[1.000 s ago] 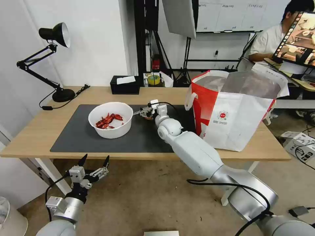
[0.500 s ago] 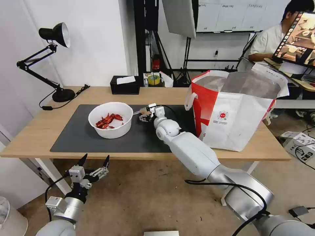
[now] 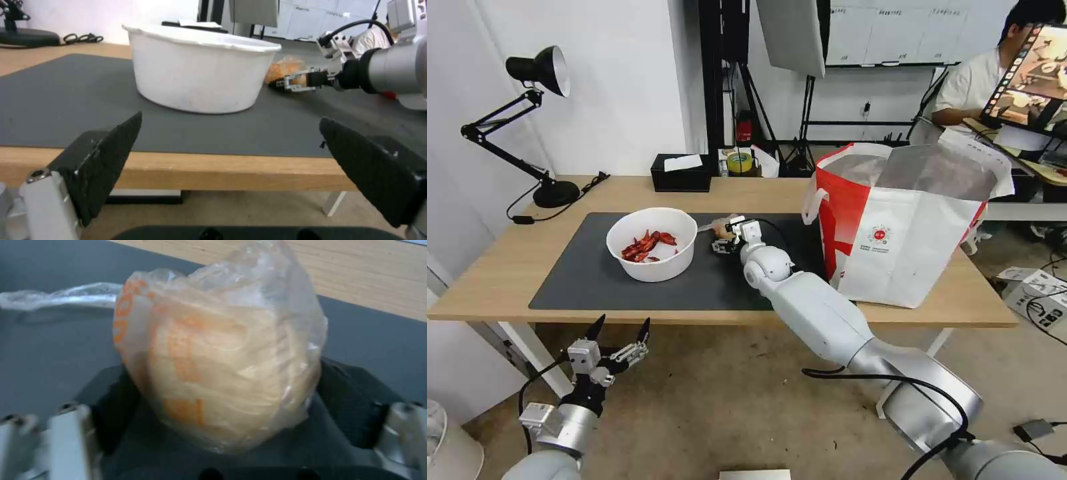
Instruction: Pick up the trash from the table and place it into the takeout bag.
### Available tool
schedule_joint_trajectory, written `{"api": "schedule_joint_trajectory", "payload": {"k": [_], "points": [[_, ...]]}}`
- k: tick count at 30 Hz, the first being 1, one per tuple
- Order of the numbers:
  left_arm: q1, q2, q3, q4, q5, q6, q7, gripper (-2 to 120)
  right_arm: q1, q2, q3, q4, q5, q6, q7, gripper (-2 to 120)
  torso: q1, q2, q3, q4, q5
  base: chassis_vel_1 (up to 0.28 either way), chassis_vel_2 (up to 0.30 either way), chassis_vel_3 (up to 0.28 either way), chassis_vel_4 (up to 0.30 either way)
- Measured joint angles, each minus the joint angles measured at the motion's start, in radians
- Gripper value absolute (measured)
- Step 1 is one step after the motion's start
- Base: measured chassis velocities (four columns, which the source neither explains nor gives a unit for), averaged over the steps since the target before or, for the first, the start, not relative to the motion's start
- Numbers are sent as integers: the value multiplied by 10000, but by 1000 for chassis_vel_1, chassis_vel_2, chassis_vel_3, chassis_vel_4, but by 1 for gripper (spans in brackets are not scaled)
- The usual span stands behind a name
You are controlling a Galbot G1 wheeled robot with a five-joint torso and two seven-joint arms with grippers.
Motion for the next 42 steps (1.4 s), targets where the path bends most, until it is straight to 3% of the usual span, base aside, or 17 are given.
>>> {"api": "schedule_joint_trajectory", "payload": {"k": [6, 9, 13, 15, 18, 19, 23, 33, 42], "points": [[60, -7, -14, -100, 24, -5, -1, 100, -19, -35, 6, 15, -2, -21, 67, 68, 0, 0, -1, 0, 0, 0, 0, 0, 0], [102, -13, -29, -101, 26, -16, -3, 100, -65, -40, 7, 61, -1, -66, 72, 52, -1, 0, -1, 1, 1, 0, 0, 0, 0], [119, -11, -39, -103, 26, -25, -5, 100, -101, -63, 7, 105, 1, -79, 78, 43, -1, 0, -1, 2, 0, 0, 0, 0, 0], [126, -7, -43, -123, 26, -27, -6, 100, -137, -133, 4, 166, 6, -74, 79, 31, -1, 1, -1, 2, 0, 0, 0, 0, 0], [129, -6, -45, -127, 26, -27, -7, 100, -156, -178, 1, 211, 17, -43, 79, 26, -1, 0, 0, 2, 1, 0, 0, 0, 0], [150, -8, -45, -129, 26, -27, -11, 100, -205, -289, -9, 351, 33, 69, 82, 17, 0, 0, 0, 0, 0, 0, 0, 0, 0], [172, -22, -42, -137, 36, -27, -15, 100, -335, -619, -68, 906, 0, 269, 150, 8, 0, -1, 0, 1, 0, 0, 0, 0, 0], [174, -32, 9, -163, 72, -30, -32, 100, -1207, -2260, -92, 3611, -627, 820, 460, 7, 0, 0, 0, -1, 2, 0, 0, 0, 0], [154, -106, 133, -163, 184, -30, -50, 100, -3107, -3934, 866, 6936, -1319, 1707, 363, 7, -1, 0, -1, -1, 1, 0, 0, 0, 0]]}}
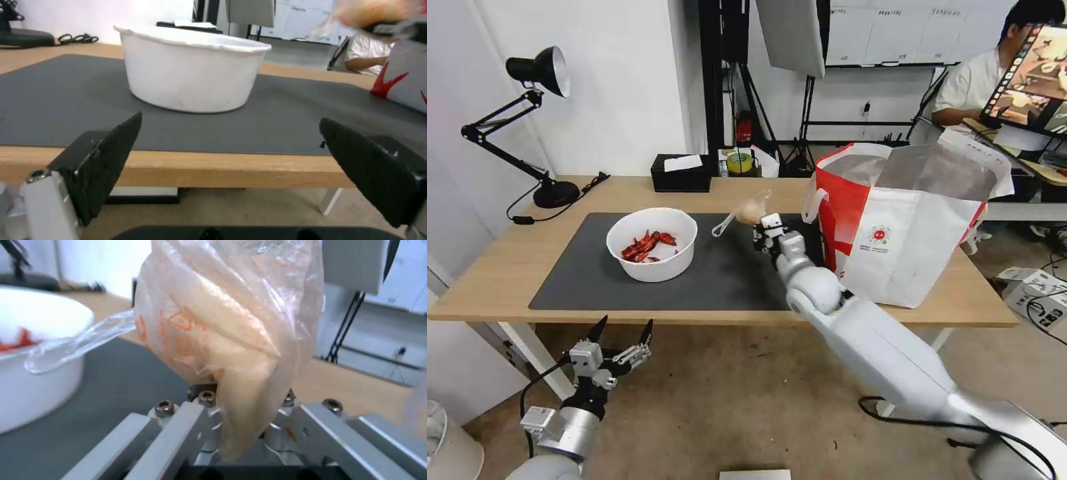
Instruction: Pick up the trash from the table and place it into the takeout bag.
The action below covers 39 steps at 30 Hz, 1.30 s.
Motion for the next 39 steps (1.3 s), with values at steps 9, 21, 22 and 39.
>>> {"api": "schedule_joint_trajectory", "payload": {"k": [9, 21, 22, 39], "points": [[10, -106, 18, -72, 73, 0, -11, 100, -973, -873, 1025, 1471, -387, 1464, -402, 7, 1, 0, 0, 0, 0, 0, 0, 0, 0], [77, -157, 80, -214, 157, 27, -33, 100, -522, -1709, 2434, 2615, 508, 702, 1538, 7, 1, 0, 0, 2, 0, 0, 0, 0, 0], [93, -172, 88, -226, 164, 30, -34, 100, -428, -1883, 2634, 2703, 646, 419, 1756, 7, 1, 0, 0, 1, 0, 0, 0, 0, 0], [163, -263, 138, -303, 267, 63, -45, 100, -331, -2715, 3518, 2672, 1650, -1585, 2800, 13, 0, 0, 1, 1, -1, 0, 0, 0, 0]]}}
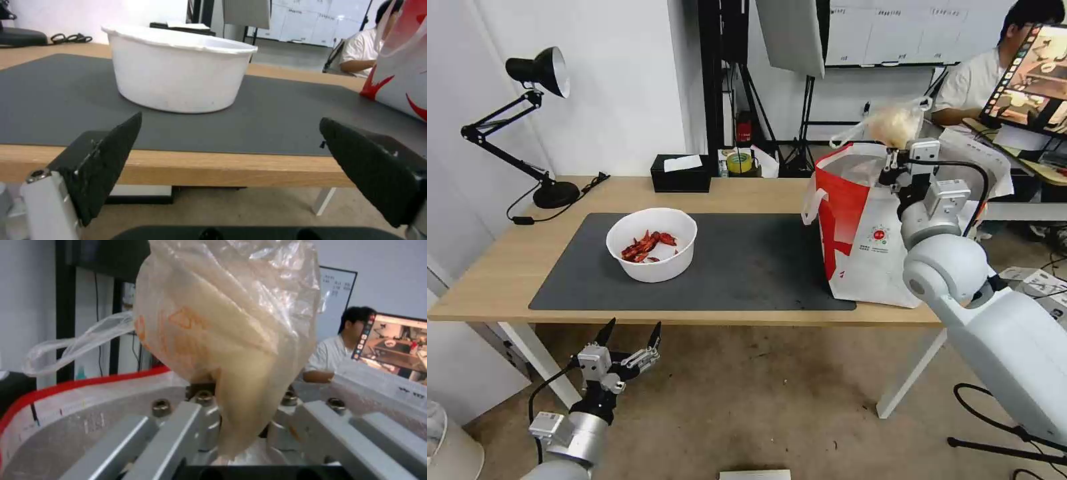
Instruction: Pick up the trash from the table and place it into the takeout bag.
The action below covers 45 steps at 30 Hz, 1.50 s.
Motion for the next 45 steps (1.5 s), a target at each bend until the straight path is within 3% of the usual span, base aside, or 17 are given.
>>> {"api": "schedule_joint_trajectory", "payload": {"k": [10, 12, 14, 23, 37, 45], "points": [[22, 58, -18, -33, -44, 32, 42, 100, 120, 136, -18, -171, -198, -315, 372, 53, 1, 0, 0, 0, -2, 0, 0, 0, 0], [18, 56, -12, -29, -41, 32, 43, 100, 114, 147, -26, -173, -202, -337, 378, 57, 1, 0, 0, 0, -1, 0, 0, 0, 0], [12, 61, -17, -22, -42, 34, 43, 100, 81, 152, -41, -174, -211, -380, 383, 68, 1, 0, 0, 0, -1, 0, 0, 0, 0], [-28, 89, -27, 26, -65, 35, 40, 100, 53, 173, -82, -231, -241, -411, 368, 97, 1, 0, 0, 0, -1, 0, 0, 0, 0], [-60, 111, -22, 29, -97, 38, 29, 100, -51, 167, -73, -128, -226, -419, 301, 100, 1, 0, 0, 0, -2, 0, 0, 0, 0], [-59, 110, -51, 0, -103, 38, 23, 100, -393, 58, 56, 295, -43, 377, -516, 100, 1, 0, -1, 0, -1, 0, 0, 0, 0]]}}
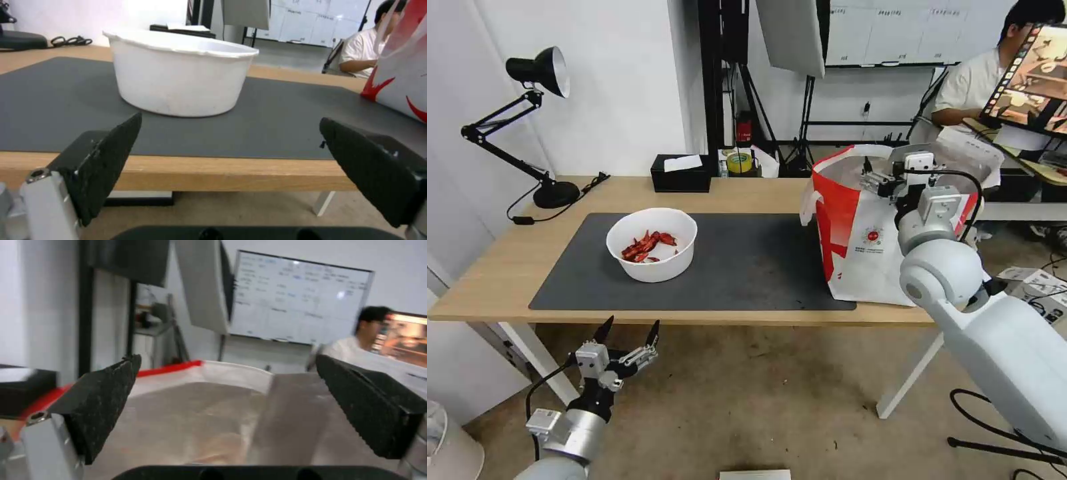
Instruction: Pick up the trash from the table and place it into the takeout bag.
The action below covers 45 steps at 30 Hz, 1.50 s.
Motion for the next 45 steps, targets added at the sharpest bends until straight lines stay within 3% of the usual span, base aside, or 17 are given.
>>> {"api": "schedule_joint_trajectory", "payload": {"k": [3, 5, 9, 20, 26, 36, 45], "points": [[2, 0, 0, -5, -1, 0, 0, 100, -141, -55, 41, 164, 152, 225, -415, 100, 0, 0, 0, 0, 0, 0, 0, 0, 0], [2, 1, -2, -33, -2, 0, -2, 100, -605, -153, 164, 512, 414, 797, -1482, 100, 0, 0, -1, 0, -1, 0, 0, 0, 0], [2, 1, -8, -40, -3, -1, -4, 100, -1272, -222, 351, 790, 461, 1424, -2616, 100, 0, 0, 0, 0, 0, 0, 0, 0, 0], [-28, -51, -21, -31, 6, -54, -4, 100, -3531, -224, 949, 1538, 382, 2621, -4411, 100, 0, 0, -1, -1, 0, 0, 0, 0, 0], [-31, -63, -62, -45, 6, -81, 1, 100, -4305, -24, 1047, 1582, 66, 2975, -4780, 100, -1, 0, -1, 0, -1, 0, 0, 0, 0], [26, -69, -129, -85, -4, -153, 27, 100, -6835, 782, 1357, 1285, -1300, 4203, -5104, 100, -1, 1, -1, -1, -1, 0, 0, 0, 0], [-33, -59, -84, -23, -8, -158, 32, 100, -7945, 1270, 1432, 820, -2171, 4798, -5118, 100, 0, 0, -1, 0, 0, 0, 0, 0, 0]]}}
